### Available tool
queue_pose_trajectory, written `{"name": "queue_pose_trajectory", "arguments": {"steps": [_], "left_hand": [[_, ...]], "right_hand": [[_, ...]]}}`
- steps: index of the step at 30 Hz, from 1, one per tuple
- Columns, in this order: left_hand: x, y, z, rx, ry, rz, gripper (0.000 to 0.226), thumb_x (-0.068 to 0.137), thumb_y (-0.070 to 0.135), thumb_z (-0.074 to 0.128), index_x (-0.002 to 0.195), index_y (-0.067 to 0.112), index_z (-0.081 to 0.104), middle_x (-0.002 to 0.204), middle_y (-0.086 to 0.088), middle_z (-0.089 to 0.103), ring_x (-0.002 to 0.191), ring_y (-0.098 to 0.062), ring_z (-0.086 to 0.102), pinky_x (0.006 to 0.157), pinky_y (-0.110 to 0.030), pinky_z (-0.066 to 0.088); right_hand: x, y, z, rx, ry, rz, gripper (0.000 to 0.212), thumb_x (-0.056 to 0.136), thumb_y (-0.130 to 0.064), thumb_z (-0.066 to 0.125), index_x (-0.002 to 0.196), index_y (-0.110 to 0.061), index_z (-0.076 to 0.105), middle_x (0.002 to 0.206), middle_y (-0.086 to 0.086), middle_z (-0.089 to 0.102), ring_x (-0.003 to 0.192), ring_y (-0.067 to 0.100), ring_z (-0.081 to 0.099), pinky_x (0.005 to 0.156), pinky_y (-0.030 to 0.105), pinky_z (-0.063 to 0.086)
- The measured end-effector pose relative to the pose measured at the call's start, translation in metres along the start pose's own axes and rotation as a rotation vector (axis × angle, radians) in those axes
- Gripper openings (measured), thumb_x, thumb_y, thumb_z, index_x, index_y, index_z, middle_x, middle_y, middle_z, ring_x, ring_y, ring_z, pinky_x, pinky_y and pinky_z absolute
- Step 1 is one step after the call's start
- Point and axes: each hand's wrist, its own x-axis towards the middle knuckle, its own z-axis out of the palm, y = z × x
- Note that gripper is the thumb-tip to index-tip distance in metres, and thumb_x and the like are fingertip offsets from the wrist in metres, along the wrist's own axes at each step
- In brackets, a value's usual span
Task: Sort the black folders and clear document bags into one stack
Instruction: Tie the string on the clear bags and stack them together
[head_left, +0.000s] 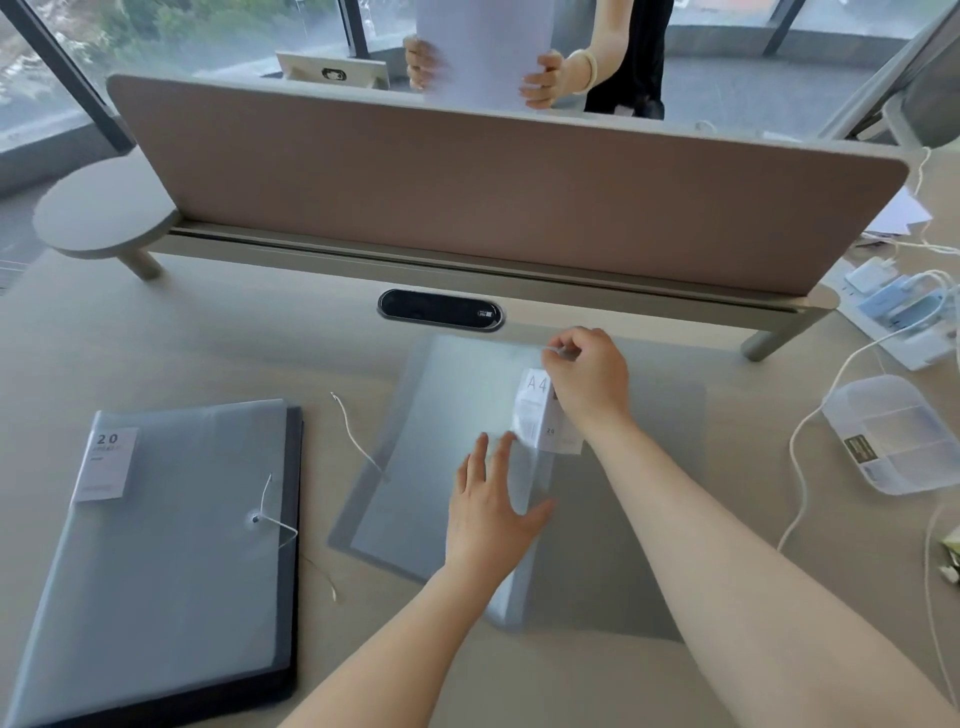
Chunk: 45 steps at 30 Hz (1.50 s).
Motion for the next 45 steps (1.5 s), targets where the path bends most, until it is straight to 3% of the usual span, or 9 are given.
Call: {"name": "queue_pose_trajectory", "arguments": {"steps": [5, 9, 15, 18, 26, 30, 34, 41, 45], "left_hand": [[-0.008, 0.016, -0.021, -0.204, 0.124, 0.027, 0.085, 0.084, 0.042, 0.069, 0.154, 0.031, 0.022, 0.162, 0.005, 0.022, 0.149, -0.013, 0.012, 0.117, -0.031, 0.024], [-0.025, 0.025, -0.044, -0.372, 0.269, 0.033, 0.065, 0.085, 0.034, 0.068, 0.143, 0.032, 0.041, 0.138, 0.018, 0.049, 0.124, -0.004, 0.043, 0.098, -0.025, 0.039], [-0.048, 0.022, -0.084, -0.566, 0.438, 0.082, 0.01, 0.09, 0.022, 0.062, 0.092, 0.031, 0.062, 0.063, 0.01, 0.054, 0.055, -0.011, 0.044, 0.053, -0.023, 0.037], [-0.057, 0.016, -0.105, -0.621, 0.481, 0.076, 0.025, 0.091, 0.016, 0.063, 0.073, 0.032, 0.055, 0.054, 0.01, 0.043, 0.05, -0.009, 0.033, 0.047, -0.019, 0.028], [-0.066, -0.011, -0.174, -0.775, 0.508, 0.159, 0.021, 0.087, 0.028, 0.068, 0.085, 0.007, 0.064, 0.07, 0.0, 0.061, 0.065, -0.014, 0.051, 0.059, -0.032, 0.044], [-0.067, -0.027, -0.213, -0.805, 0.53, 0.176, 0.004, 0.091, 0.011, 0.068, 0.088, 0.014, 0.069, 0.076, 0.003, 0.066, 0.068, -0.009, 0.057, 0.063, -0.025, 0.049], [-0.067, -0.051, -0.238, -0.903, 0.512, 0.073, 0.017, 0.09, 0.006, 0.067, 0.087, 0.022, 0.072, 0.074, 0.009, 0.072, 0.069, -0.012, 0.064, 0.065, -0.032, 0.054], [-0.068, -0.105, -0.237, -1.024, 0.427, -0.153, 0.012, 0.083, 0.007, 0.07, 0.091, 0.016, 0.073, 0.084, -0.008, 0.074, 0.07, -0.022, 0.068, 0.068, -0.036, 0.058], [-0.068, -0.14, -0.218, -1.041, 0.415, -0.298, 0.011, 0.081, 0.009, 0.07, 0.092, 0.012, 0.071, 0.079, -0.01, 0.073, 0.061, -0.021, 0.069, 0.058, -0.032, 0.058]], "right_hand": [[-0.03, -0.045, -0.014, 0.216, 0.008, -0.05, 0.011, 0.075, -0.008, 0.061, 0.075, -0.017, 0.066, 0.069, -0.003, 0.06, 0.064, 0.014, 0.053, 0.063, 0.026, 0.046], [-0.06, -0.084, -0.024, 0.372, -0.046, -0.122, 0.015, 0.074, -0.003, 0.064, 0.074, -0.018, 0.066, 0.058, -0.01, 0.051, 0.052, 0.005, 0.043, 0.052, 0.017, 0.041], [-0.096, -0.132, -0.018, 0.485, -0.134, -0.29, 0.009, 0.08, -0.007, 0.067, 0.081, -0.015, 0.068, 0.068, -0.011, 0.054, 0.059, 0.005, 0.048, 0.056, 0.018, 0.043], [-0.107, -0.144, -0.006, 0.512, -0.154, -0.342, 0.013, 0.083, -0.018, 0.064, 0.095, -0.022, 0.069, 0.091, -0.008, 0.062, 0.068, 0.02, 0.054, 0.061, 0.04, 0.053], [-0.121, -0.128, 0.026, 0.53, -0.005, -0.229, 0.042, 0.088, -0.009, 0.06, 0.127, -0.026, 0.056, 0.124, -0.006, 0.054, 0.083, 0.008, 0.056, 0.083, 0.026, 0.048], [-0.127, -0.111, 0.032, 0.499, -0.026, -0.144, 0.046, 0.088, -0.011, 0.057, 0.116, -0.048, 0.05, 0.119, -0.021, 0.053, 0.112, 0.015, 0.052, 0.097, 0.033, 0.044], [-0.13, -0.091, 0.048, 0.496, -0.164, 0.053, 0.049, 0.094, -0.02, 0.054, 0.141, -0.027, 0.042, 0.114, -0.002, 0.064, 0.092, 0.011, 0.062, 0.07, 0.021, 0.043], [-0.146, -0.058, 0.073, 0.475, -0.341, 0.142, 0.018, 0.096, -0.014, 0.052, 0.082, -0.013, 0.063, 0.077, -0.003, 0.066, 0.073, 0.012, 0.059, 0.065, 0.023, 0.043], [-0.156, -0.031, 0.084, 0.392, -0.49, 0.193, 0.01, 0.093, -0.007, 0.055, 0.086, -0.01, 0.061, 0.077, 0.001, 0.061, 0.071, 0.016, 0.053, 0.061, 0.029, 0.036]]}}
